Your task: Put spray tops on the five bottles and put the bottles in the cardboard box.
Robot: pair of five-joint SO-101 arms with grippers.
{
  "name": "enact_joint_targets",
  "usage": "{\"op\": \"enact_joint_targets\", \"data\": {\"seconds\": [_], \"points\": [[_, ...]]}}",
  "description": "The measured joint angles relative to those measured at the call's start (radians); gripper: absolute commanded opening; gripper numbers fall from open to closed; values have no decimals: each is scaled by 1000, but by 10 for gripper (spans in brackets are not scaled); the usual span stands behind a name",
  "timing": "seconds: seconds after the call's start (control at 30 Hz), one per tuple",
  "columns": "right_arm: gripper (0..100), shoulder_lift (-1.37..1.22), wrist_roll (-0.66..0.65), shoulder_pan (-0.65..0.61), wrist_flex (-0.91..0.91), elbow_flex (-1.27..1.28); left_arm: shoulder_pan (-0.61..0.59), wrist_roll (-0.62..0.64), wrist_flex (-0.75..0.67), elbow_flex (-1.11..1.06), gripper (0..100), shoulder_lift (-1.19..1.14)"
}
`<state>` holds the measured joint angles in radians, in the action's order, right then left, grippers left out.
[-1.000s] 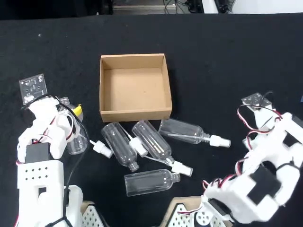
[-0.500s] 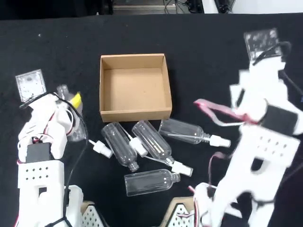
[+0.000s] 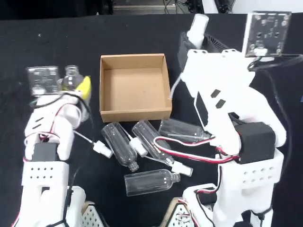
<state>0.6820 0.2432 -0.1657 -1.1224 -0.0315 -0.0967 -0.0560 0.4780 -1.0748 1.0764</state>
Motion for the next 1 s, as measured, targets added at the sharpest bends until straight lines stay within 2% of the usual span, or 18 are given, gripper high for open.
{"op": "enact_joint_targets", "data": {"seconds": [0.13, 0.37, 0.5, 0.73, 1.0], "points": [[11, 28, 17, 0, 78, 18, 55, -83, 0, 0, 102, 0], [11, 140, 20, -48, 273, 163, 155, -91, 0, 0, 102, 0], [11, 186, 20, -106, 382, 245, 164, -91, -2, -6, 105, 29], [11, 189, 20, -187, 543, 328, 164, -94, -2, -170, 105, 288], [11, 190, 20, -267, 601, 359, 209, -94, -2, -296, 105, 582]]}}
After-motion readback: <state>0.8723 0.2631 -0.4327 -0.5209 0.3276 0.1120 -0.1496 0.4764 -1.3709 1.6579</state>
